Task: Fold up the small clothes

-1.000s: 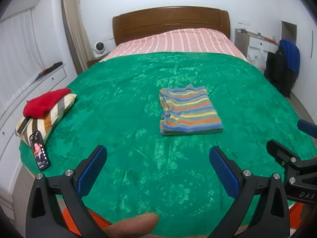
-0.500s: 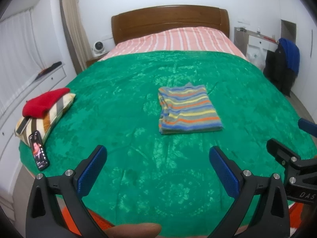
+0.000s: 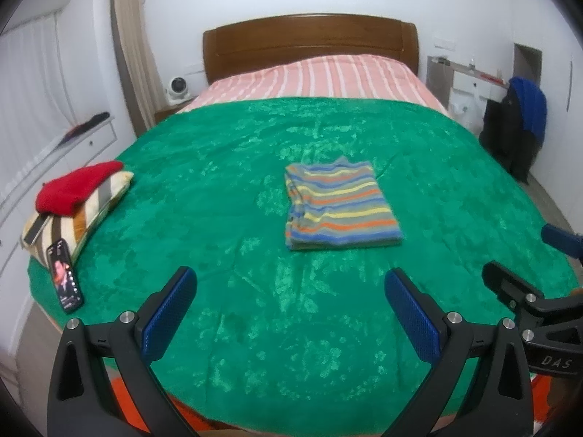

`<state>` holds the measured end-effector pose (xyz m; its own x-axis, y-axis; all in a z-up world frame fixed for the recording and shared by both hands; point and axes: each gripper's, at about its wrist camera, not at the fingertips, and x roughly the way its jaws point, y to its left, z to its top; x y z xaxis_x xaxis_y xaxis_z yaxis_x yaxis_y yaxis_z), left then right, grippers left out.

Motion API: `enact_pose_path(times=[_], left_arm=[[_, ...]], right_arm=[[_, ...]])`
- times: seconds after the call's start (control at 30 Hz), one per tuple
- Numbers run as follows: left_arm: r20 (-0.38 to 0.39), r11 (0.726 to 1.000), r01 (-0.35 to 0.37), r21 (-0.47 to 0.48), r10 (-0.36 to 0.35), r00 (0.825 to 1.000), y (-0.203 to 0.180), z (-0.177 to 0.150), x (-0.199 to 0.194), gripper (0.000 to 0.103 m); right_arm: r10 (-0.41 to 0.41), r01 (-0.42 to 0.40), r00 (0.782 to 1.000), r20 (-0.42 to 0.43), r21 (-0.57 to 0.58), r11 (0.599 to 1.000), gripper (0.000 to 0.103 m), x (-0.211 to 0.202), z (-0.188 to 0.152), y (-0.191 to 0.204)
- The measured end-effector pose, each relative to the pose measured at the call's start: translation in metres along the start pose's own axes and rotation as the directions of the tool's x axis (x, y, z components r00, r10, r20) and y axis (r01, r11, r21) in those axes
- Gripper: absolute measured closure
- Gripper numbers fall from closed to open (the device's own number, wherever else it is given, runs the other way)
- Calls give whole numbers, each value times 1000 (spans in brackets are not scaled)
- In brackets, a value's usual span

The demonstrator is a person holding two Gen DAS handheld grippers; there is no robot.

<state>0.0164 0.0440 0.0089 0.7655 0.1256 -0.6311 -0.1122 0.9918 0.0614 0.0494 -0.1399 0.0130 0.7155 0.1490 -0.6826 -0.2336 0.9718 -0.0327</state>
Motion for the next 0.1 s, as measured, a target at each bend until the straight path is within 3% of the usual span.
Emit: enact_pose_path(times=[0.1], left_arm=[[14,1000,-14,-5,15,1000,1,0,-1,0]], right_arm=[[-1,1,1000,0,5,1000,0,0,0,-2]])
